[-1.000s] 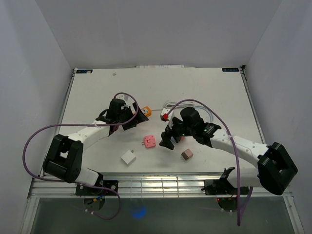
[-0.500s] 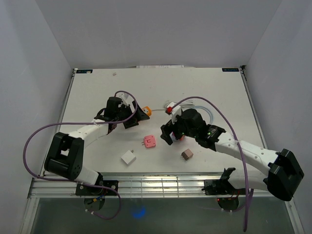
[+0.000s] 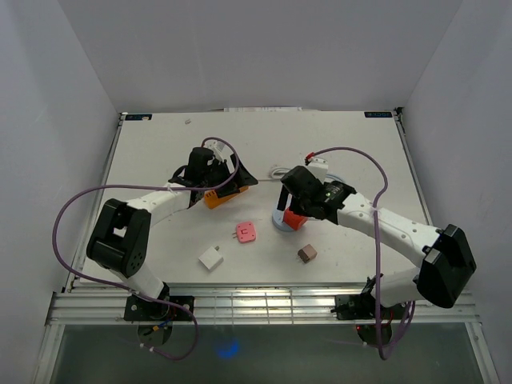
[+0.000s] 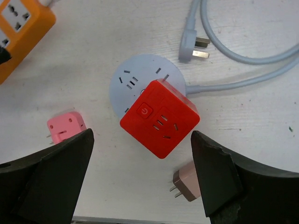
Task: Insert the plug
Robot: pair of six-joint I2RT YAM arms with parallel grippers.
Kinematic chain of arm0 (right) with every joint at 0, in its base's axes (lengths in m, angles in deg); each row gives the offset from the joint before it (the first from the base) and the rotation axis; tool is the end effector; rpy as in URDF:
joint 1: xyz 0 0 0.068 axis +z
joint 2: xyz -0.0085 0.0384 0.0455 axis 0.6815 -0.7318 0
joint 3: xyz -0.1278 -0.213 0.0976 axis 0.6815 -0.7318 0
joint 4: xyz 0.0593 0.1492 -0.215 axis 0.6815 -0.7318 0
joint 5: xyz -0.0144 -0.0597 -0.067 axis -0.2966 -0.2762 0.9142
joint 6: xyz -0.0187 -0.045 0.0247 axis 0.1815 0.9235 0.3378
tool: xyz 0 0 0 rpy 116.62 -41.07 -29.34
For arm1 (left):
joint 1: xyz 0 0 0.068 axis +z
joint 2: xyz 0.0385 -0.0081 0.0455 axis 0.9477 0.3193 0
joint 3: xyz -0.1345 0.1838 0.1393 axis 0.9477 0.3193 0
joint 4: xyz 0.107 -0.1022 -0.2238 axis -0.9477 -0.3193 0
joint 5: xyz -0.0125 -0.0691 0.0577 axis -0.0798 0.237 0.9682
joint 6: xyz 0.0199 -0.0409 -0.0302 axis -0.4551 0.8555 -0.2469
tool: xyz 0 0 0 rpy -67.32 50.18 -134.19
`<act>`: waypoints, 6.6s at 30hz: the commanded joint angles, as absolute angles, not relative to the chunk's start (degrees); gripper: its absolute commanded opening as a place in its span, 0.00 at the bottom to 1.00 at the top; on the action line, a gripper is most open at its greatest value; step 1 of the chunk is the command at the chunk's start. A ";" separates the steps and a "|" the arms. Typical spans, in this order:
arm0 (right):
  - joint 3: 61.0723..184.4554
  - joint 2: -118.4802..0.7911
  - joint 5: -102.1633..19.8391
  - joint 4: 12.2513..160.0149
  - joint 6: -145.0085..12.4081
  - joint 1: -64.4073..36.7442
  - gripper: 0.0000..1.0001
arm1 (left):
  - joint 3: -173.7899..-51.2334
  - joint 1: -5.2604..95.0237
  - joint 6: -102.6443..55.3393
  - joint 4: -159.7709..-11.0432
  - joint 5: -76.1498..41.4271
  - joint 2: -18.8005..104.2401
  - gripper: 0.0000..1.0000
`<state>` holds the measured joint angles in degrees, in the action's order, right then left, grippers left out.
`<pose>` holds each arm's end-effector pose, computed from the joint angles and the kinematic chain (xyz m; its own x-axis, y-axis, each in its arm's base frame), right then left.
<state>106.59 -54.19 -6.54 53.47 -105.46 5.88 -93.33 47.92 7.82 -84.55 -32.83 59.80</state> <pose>0.2010 0.2048 0.2660 -0.6967 0.1767 -0.6952 0.0302 0.9756 0.2177 0.3155 -0.1530 0.1930 -0.8503 -0.3122 -0.4236 0.1102 0.6814 -0.7235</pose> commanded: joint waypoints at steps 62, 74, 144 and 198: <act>105.50 -63.38 -3.72 59.55 -115.94 4.77 0.31 | -84.73 50.73 3.27 -78.02 -27.39 54.33 0.97; 103.29 -59.06 -29.30 73.11 -62.67 4.77 0.52 | -81.56 50.73 2.30 -74.94 -26.24 48.96 0.97; 110.25 -56.53 -53.12 69.14 -50.35 2.82 0.95 | -78.05 51.43 1.42 -68.17 -30.37 51.16 0.97; 77.19 -27.07 -46.35 102.37 -71.00 -4.55 0.89 | -90.43 36.05 -43.14 -113.42 -21.59 37.62 0.98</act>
